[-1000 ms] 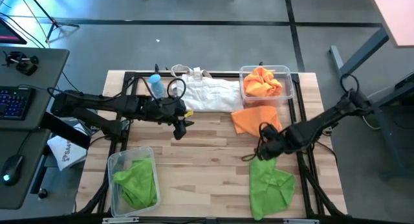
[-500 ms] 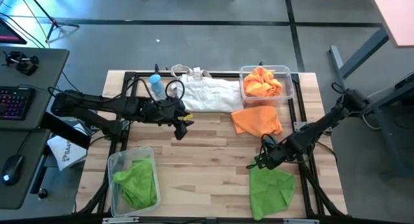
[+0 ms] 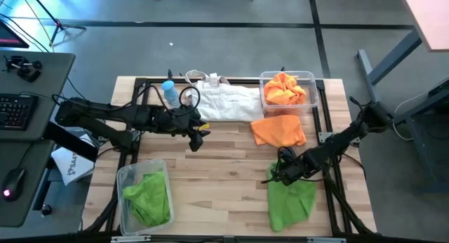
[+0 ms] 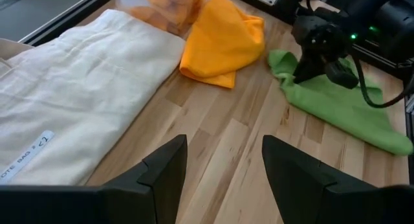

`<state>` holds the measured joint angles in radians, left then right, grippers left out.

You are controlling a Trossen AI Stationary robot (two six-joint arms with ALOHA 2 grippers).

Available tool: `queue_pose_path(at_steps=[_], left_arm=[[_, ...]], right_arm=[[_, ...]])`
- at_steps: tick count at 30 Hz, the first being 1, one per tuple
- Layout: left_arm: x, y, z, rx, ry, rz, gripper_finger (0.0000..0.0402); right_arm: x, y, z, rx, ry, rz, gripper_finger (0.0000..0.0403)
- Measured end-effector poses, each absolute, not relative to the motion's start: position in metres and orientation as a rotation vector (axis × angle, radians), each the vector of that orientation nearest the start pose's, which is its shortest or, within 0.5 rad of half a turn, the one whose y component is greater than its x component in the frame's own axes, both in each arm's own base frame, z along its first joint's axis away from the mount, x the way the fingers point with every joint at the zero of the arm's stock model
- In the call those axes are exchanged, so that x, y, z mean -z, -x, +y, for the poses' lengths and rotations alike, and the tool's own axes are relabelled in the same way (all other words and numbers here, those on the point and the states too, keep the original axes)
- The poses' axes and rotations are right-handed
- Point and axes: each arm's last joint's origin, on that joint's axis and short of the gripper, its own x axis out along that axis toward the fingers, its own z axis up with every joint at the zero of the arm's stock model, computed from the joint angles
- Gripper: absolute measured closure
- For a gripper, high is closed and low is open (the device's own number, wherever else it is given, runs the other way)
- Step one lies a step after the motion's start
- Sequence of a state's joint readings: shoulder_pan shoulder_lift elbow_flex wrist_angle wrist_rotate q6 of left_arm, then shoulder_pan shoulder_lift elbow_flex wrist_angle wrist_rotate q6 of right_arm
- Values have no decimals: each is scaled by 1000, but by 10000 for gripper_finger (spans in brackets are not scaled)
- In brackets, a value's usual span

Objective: Sort microfiber towel by color & place in baskets
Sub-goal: Put the green microfiber cloth into the bottom transparent bin

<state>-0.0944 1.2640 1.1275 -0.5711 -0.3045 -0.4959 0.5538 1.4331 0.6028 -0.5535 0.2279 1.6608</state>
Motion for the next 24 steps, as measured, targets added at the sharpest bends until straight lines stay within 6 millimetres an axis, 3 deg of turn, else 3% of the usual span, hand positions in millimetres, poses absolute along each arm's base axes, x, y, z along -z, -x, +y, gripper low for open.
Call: queue_pose_path(at_steps=[2,6,9,18,24], left_arm=[[-319,-263,-16,-367,333,627,213],[-319,-263,-15,-370,334,626,213],[-320,-264,-13,-377,338,620,213],[-336,-275,-10,-317,331,430,213],[-346,-280,-22,-190,169,345,213]], right_arm=[[-136,-189,105,758,-805,1047,391],[-158,-210,104,695,-693,915,382],[-177,-226,100,650,-572,849,397],[-281,-277,81,519,-225,609,399],[-346,-291,70,452,-84,498,401]])
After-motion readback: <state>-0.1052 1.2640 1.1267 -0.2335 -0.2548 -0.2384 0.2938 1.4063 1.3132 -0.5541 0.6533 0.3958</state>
